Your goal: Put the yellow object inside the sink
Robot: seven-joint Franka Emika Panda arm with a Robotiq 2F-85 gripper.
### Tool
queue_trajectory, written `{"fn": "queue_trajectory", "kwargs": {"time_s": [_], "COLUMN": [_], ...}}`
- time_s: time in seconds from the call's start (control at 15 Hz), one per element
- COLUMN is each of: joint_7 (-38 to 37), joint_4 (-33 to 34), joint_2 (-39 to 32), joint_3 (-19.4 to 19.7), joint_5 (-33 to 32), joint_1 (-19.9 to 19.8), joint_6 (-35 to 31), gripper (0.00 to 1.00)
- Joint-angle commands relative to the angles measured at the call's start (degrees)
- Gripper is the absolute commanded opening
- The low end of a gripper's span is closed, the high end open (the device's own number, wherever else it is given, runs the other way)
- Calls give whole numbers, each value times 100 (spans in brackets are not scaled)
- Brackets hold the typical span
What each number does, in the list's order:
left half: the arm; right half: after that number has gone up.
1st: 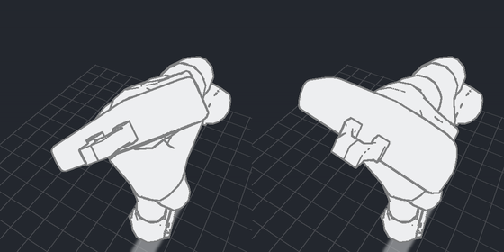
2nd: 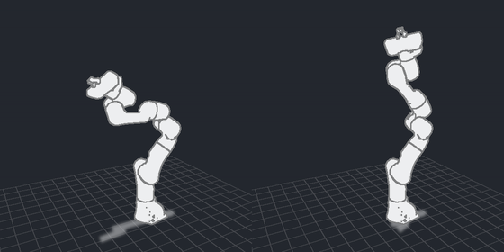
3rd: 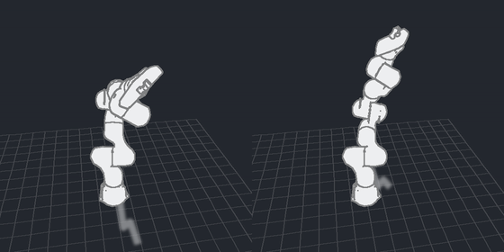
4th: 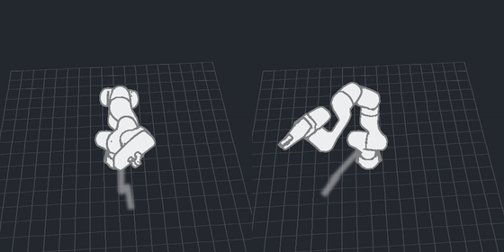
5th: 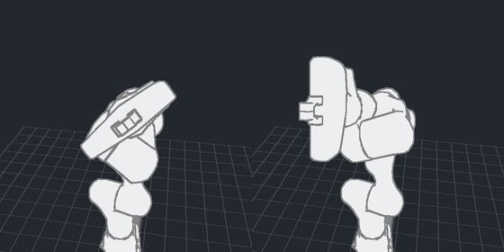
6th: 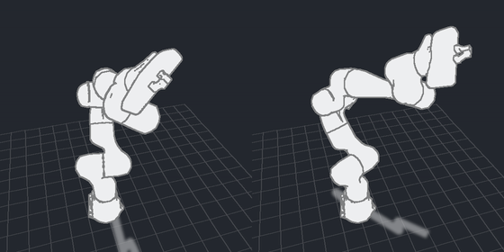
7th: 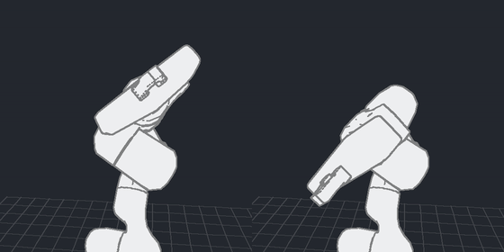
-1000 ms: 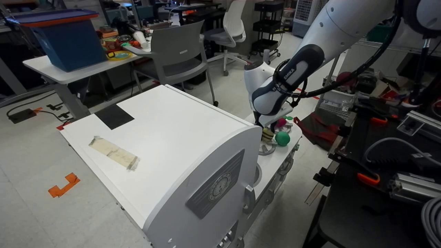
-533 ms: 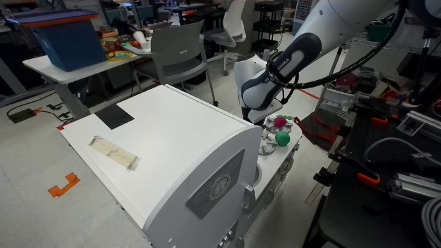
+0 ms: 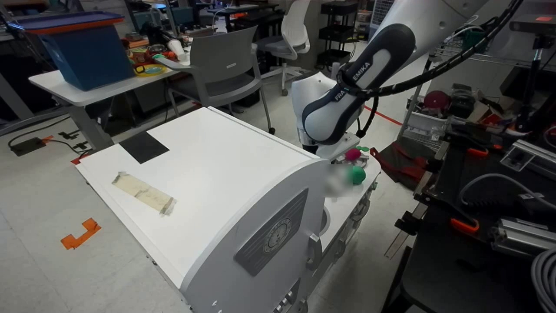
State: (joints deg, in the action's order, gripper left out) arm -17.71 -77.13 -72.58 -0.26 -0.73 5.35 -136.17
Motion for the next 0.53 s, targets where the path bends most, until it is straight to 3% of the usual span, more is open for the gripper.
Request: {"fn": "queue_trajectory", "kwargs": {"time_s": [0.0, 0.47], "joint_7": [86, 232], "joint_4": [65, 173], "joint_2": [-218, -499], "joint_3": [115, -87], "joint_5": [86, 93], "joint_1": [102, 305], "joint_6": [-27, -407], "gripper": [4, 4]}}
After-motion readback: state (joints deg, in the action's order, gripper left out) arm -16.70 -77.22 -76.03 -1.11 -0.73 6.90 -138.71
